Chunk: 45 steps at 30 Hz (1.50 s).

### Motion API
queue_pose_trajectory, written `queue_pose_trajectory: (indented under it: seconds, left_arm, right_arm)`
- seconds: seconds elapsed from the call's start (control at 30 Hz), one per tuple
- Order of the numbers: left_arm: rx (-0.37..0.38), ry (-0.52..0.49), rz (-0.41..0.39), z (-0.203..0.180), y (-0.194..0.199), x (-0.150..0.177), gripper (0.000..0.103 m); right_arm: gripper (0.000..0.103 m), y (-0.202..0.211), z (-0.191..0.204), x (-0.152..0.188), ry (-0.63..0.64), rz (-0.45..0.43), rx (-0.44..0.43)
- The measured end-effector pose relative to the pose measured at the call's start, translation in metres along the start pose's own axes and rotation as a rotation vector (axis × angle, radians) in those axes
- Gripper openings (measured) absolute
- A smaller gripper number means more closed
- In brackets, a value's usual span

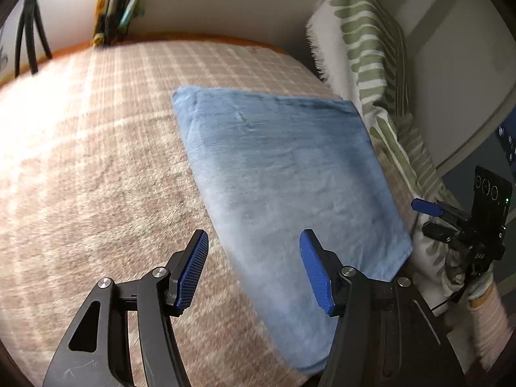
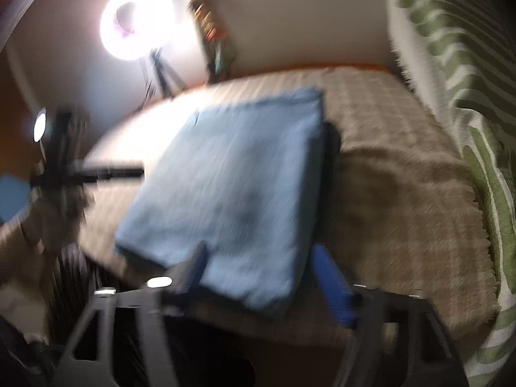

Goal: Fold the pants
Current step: 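Grasp the end of the folded jeans with both tools, then lift the jeans end with both tools, fold it over, and open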

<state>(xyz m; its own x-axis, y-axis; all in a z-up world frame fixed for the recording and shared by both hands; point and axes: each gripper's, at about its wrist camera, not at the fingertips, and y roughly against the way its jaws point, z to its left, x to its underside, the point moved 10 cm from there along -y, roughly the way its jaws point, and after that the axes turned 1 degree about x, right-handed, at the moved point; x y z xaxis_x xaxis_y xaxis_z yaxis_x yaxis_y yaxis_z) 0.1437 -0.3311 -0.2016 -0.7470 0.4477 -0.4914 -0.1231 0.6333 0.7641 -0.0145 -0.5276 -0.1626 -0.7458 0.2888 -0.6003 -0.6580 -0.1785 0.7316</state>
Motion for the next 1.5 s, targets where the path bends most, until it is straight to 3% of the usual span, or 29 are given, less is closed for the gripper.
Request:
queue_pose_trajectory:
  seconds: [0.3,0.5,0.63,0.7,0.77,0.9,0.97,1.07,1.27,1.5]
  left_arm:
    - [0.037,0.072,0.008,0.007,-0.02,-0.016,0.058]
    - [0.072,0.097,0.025,0.011,-0.035,-0.021,0.056]
    - [0.084,0.1,0.016,0.009,-0.042,-0.024,0.054]
    - [0.088,0.103,0.009,0.008,-0.043,-0.025,0.051]
    - [0.084,0.101,0.003,0.008,-0.045,-0.026,0.047]
    - [0.053,0.069,-0.023,0.0,-0.045,-0.032,0.026]
    - [0.032,0.036,-0.043,-0.005,-0.042,-0.035,0.019]
    - [0.037,0.021,-0.073,-0.011,-0.034,-0.039,0.014]
    - [0.066,0.006,-0.122,-0.024,-0.015,-0.047,0.012]
    - [0.078,-0.02,-0.2,-0.032,0.004,-0.088,0.011]
  right_arm:
    - [0.084,-0.064,-0.056,-0.046,-0.192,0.047,-0.104]
    - [0.084,-0.102,-0.06,-0.051,-0.144,0.117,-0.123]
    - [0.084,-0.109,-0.053,-0.054,-0.12,0.108,-0.16]
    - [0.073,-0.112,-0.049,-0.055,-0.112,0.111,-0.171]
    - [0.051,-0.114,-0.043,-0.054,-0.115,0.13,-0.198]
    - [0.04,-0.109,-0.035,-0.057,-0.07,0.119,-0.12]
    - [0.027,-0.105,-0.033,-0.059,-0.058,0.109,-0.075]
    - [0.02,-0.094,-0.025,-0.066,-0.024,0.088,-0.03]
    - [0.016,-0.065,-0.002,-0.083,0.041,0.031,0.011]
    - [0.016,-0.047,0.021,-0.13,0.11,-0.049,0.036]
